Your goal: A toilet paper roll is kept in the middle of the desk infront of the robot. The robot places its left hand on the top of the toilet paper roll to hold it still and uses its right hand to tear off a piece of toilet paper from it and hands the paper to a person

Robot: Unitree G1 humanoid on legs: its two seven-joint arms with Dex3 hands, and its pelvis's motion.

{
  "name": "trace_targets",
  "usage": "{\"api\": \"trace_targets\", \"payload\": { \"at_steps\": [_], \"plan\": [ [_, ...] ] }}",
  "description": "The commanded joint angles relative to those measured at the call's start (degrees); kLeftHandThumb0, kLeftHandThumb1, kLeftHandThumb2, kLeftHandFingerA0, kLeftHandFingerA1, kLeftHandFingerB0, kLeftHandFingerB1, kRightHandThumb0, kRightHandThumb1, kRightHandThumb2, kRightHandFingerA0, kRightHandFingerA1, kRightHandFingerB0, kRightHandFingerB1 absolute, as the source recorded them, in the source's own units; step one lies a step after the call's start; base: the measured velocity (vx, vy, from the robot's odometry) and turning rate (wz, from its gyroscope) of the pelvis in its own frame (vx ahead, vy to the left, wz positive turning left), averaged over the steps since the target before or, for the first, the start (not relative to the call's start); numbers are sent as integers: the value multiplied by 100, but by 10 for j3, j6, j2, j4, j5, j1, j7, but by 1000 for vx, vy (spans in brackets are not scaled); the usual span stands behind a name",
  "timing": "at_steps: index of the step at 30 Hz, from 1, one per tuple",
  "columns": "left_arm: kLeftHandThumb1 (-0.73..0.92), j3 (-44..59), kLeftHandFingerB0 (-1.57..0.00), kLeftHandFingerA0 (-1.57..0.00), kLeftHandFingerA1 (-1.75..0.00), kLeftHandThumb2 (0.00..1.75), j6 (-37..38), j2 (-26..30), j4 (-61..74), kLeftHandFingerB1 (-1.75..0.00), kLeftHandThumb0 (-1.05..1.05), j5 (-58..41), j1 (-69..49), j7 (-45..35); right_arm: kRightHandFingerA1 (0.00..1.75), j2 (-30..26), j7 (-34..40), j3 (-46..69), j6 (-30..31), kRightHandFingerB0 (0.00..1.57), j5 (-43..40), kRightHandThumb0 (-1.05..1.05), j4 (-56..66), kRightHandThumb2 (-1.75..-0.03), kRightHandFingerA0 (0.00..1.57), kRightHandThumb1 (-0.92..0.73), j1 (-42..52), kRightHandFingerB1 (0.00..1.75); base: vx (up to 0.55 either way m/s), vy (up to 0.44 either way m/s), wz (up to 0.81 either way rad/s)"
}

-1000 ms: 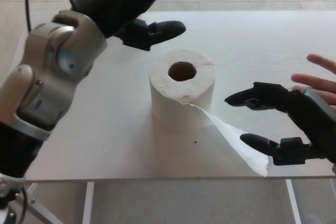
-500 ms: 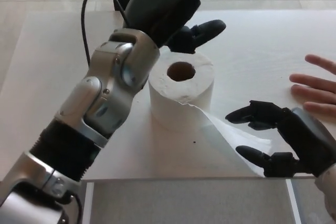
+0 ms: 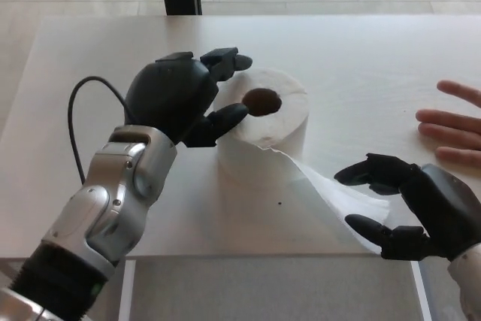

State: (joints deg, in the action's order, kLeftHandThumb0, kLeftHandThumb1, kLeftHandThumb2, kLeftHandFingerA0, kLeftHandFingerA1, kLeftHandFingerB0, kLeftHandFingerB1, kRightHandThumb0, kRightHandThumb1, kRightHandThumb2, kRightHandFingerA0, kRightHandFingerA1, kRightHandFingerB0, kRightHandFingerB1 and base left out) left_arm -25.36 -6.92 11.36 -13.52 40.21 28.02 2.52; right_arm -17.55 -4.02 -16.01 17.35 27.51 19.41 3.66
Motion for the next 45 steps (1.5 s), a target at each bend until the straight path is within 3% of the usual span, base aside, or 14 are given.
{"api": "trace_targets", "payload": {
  "at_steps": [1, 3, 4, 5, 14, 15, 19, 20, 21, 22, 23, 31, 37, 45],
  "plan": [
    [86, -14, -13, -5, -38, 65, -47, -26, -16, -31, -60, 27, -8, 8, 72, 7, 6, 7, -2, 65, 14, -44, 3, -59, 48, -66, 0, 56, 0, 0, 0],
    [86, -22, -12, -6, -31, 69, -51, -42, -21, -27, -60, 34, -2, 17, 68, 6, 4, 4, 0, 64, 23, -46, 5, -60, 46, -65, -4, 56, 0, 0, 0],
    [65, -30, -4, -1, -36, 101, -54, -48, -23, -35, -64, 42, 2, 20, 67, 8, 2, 3, 5, 64, 27, -47, 7, -60, 47, -66, -6, 55, 0, 0, 0],
    [87, -40, -12, -7, -28, 67, -63, -60, -26, -25, -60, 51, 10, 20, 68, 7, 2, 0, 4, 62, 33, -47, 7, -60, 48, -68, -8, 54, 0, 0, 0],
    [92, -65, -12, -6, -39, 67, -58, -79, -52, -29, -65, 74, 55, 43, 68, 13, -3, -6, 9, 63, 52, -47, 13, -61, 46, -68, -11, 55, 0, 0, 0],
    [71, -67, -3, 0, -45, 107, -52, -77, -50, -39, -65, 77, 64, 43, 70, 13, 4, -2, -3, 64, 49, -46, 8, -60, 47, -68, -8, 55, 0, 0, 0],
    [72, -72, -3, 0, -44, 108, -36, -58, -38, -39, -65, 84, 65, 37, 70, 13, 2, -1, 0, 63, 55, -44, 8, -60, 46, -67, -9, 55, 0, 0, 0],
    [92, -73, -13, -7, -40, 69, -30, -52, -37, -30, -65, 86, 65, 42, 70, 12, 1, 0, -2, 64, 53, -43, 8, -60, 45, -66, -8, 56, 0, 0, 0],
    [61, -75, 0, -2, -53, 116, -30, -46, -35, -50, -33, 91, 65, 41, 72, 13, 3, 1, -6, 64, 51, -42, 6, -59, 47, -66, -8, 56, 0, 0, 0],
    [61, -77, 0, -2, -53, 116, -29, -37, -31, -49, -33, 98, 66, 43, 72, 13, 2, 0, -6, 63, 52, -43, 5, -59, 45, -66, -10, 57, 0, 0, 0],
    [91, -80, -19, -10, -46, 66, -25, -27, -29, -33, -64, 108, 66, 52, 71, 11, 1, 0, -6, 63, 55, -43, 4, -60, 45, -66, -10, 57, 0, 0, 0],
    [88, -101, -24, -12, -45, 66, 22, 26, -30, -32, -65, 126, 59, 73, 69, 7, -8, 7, 3, 63, 58, -43, 7, -60, 46, -67, -14, 54, 0, 0, 0],
    [89, -124, -21, -9, -42, 66, 21, 15, -35, -30, -64, 141, 65, 68, 74, 4, -9, 7, -5, 65, 59, -44, -5, -60, 47, -68, -25, 55, 0, 0, 0],
    [92, -145, -22, -14, -44, 70, 33, -8, -60, -32, -64, 156, 124, 82, 67, 3, -10, 7, -12, 64, 61, -44, -8, -60, 46, -68, -24, 55, 0, 0, 0]
  ]
}}
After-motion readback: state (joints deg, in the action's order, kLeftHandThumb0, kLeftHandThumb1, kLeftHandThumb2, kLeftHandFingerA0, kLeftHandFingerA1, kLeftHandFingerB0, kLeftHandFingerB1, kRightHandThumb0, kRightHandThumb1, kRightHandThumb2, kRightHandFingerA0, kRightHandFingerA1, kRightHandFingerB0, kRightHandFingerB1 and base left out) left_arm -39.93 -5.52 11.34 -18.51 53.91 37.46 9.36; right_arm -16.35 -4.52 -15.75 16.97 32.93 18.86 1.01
